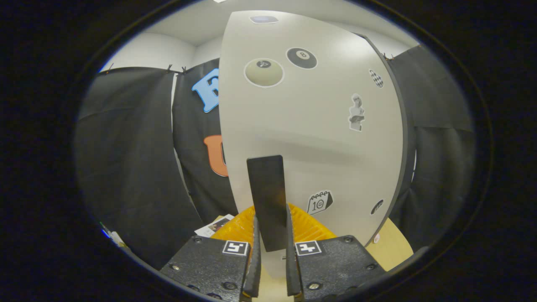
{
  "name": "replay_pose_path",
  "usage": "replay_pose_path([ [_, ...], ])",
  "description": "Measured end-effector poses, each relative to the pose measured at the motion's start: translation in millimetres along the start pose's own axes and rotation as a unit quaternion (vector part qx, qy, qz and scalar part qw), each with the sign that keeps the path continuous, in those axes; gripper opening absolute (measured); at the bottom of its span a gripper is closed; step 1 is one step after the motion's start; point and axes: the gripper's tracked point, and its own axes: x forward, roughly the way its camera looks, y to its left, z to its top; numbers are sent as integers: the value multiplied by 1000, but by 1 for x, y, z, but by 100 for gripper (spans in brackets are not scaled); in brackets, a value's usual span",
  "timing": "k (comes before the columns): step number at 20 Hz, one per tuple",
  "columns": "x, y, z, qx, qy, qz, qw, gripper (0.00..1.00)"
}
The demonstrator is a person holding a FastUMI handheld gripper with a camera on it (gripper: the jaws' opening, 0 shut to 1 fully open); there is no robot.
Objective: Open the shoe cabinet door, grab the shoes and put them into the shoe cabinet, then close the shoe cabinet door.
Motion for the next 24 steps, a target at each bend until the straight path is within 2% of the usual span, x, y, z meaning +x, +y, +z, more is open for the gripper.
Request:
replay_pose_path([
  [9, -63, -30, -7, 2, 9, 75, 997, 26],
  [13, -76, -47, -10, -3, 6, 84, 996, 26],
  [18, -93, -70, -10, -12, 2, 70, 997, 25],
  [22, -97, -97, -9, -30, -6, 13, 999, 24],
  [24, -97, -116, -8, -38, -10, -24, 999, 18],
])
